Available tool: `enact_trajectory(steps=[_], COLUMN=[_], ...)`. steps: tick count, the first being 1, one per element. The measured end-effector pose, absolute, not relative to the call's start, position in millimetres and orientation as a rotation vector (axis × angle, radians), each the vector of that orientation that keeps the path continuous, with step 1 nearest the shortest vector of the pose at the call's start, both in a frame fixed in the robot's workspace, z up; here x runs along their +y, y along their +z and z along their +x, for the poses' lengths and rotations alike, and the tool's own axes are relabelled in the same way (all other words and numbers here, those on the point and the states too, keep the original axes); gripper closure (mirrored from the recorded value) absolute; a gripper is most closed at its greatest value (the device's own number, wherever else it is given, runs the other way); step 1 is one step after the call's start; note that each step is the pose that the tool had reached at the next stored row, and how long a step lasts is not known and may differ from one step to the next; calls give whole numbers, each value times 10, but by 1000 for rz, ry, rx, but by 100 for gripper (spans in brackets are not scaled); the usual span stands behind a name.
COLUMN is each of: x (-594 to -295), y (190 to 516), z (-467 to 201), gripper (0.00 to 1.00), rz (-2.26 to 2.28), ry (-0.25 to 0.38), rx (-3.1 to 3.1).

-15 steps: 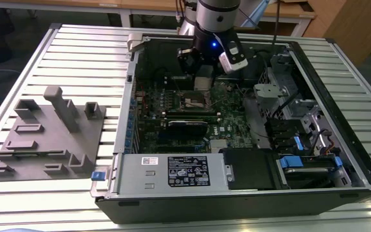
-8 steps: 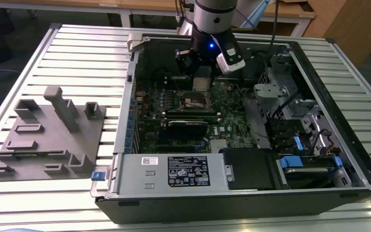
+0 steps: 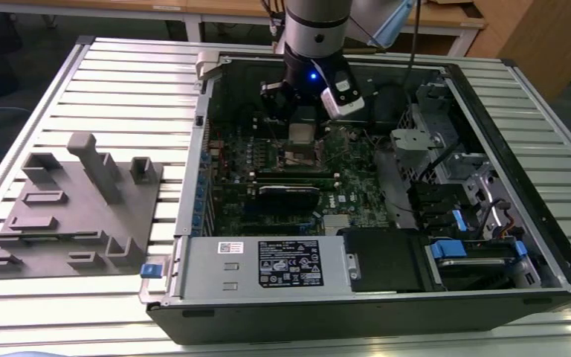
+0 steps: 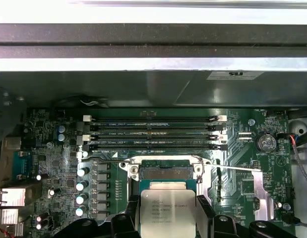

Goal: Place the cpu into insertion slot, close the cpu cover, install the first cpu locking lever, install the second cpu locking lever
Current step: 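Place the cpu into insertion slot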

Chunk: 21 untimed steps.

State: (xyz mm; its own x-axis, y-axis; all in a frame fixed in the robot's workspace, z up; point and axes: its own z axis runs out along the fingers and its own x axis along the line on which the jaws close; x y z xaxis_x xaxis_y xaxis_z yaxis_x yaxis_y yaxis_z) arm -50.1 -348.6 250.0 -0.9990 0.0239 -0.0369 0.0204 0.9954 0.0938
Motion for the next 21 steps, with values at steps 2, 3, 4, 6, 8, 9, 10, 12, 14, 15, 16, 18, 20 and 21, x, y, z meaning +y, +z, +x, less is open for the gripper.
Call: enact_trajectory(steps=[2, 3, 4, 6, 8, 9, 10, 12, 14, 15, 16, 18, 20, 21], x=[-3486, -3486, -3486, -3486, -3486, -3486, -3486, -3486, -3486, -3486, -3486, -3486, -3486, -3486], y=[2499, 2498, 2497, 2493, 2489, 2487, 2485, 2481, 2478, 2476, 2474, 2472, 2470, 2469], z=[-501, -501, -501, -502, -501, -501, -501, -501, -501, -501, -501, -501, -501, -501], gripper=[46, 46, 46, 46, 46, 46, 46, 46, 46, 46, 46, 46, 46, 46], rz=[36, 45, 63, 114, 170, 197, 225, 280, 338, 365, 393, 448, 504, 531], ry=[145, 145, 145, 144, 142, 142, 141, 140, 138, 138, 137, 135, 134, 133], rx=[3100, 3099, 3099, 3096, 3092, 3089, 3086, 3080, 3073, 3069, 3065, 3056, 3045, 3040])
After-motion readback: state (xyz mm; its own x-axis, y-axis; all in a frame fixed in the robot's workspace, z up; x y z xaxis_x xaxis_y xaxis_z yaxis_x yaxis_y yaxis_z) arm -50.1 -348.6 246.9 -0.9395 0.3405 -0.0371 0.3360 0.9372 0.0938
